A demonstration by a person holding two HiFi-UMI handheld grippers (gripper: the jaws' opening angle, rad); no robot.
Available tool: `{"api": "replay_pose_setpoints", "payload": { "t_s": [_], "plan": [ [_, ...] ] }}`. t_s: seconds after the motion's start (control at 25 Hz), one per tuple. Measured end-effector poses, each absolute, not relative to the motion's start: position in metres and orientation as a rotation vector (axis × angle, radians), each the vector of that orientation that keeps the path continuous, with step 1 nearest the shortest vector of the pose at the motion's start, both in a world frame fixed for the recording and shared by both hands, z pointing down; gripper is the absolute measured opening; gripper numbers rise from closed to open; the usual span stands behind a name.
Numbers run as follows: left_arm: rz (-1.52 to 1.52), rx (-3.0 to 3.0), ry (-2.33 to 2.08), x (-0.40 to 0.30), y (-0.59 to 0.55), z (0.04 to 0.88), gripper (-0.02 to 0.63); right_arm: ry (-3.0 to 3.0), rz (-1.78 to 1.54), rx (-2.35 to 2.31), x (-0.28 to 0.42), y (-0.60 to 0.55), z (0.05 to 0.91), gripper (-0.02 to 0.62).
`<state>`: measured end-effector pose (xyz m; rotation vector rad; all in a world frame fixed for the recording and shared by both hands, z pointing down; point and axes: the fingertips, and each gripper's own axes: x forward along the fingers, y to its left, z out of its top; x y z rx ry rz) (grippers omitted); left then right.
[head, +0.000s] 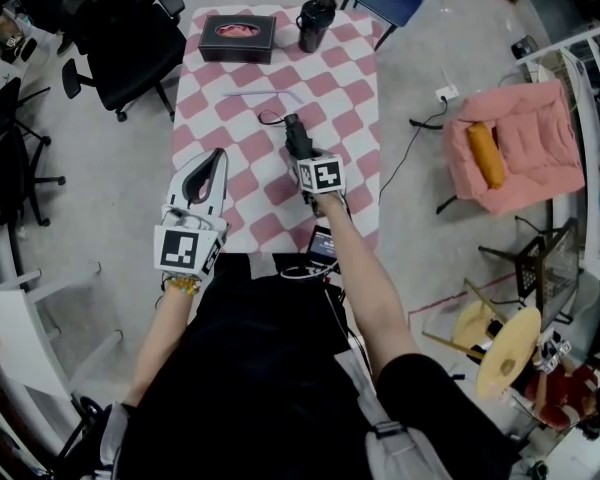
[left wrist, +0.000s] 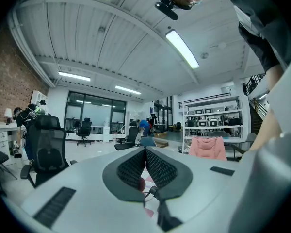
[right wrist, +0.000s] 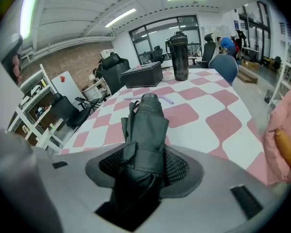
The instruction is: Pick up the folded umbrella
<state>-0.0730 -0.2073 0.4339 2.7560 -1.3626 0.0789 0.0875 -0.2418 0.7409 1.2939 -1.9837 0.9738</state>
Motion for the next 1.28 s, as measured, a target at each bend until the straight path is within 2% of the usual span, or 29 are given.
{"api": "replay_pose_setpoints", "payload": {
  "t_s": [1.28],
  "plan": [
    [0.076, 2.788, -1.329, -0.064, -0.217, 0.423, 0.014, -2.155, 0.946, 1.351, 0.079, -0.255, 0.671, 0.213]
  ]
}}
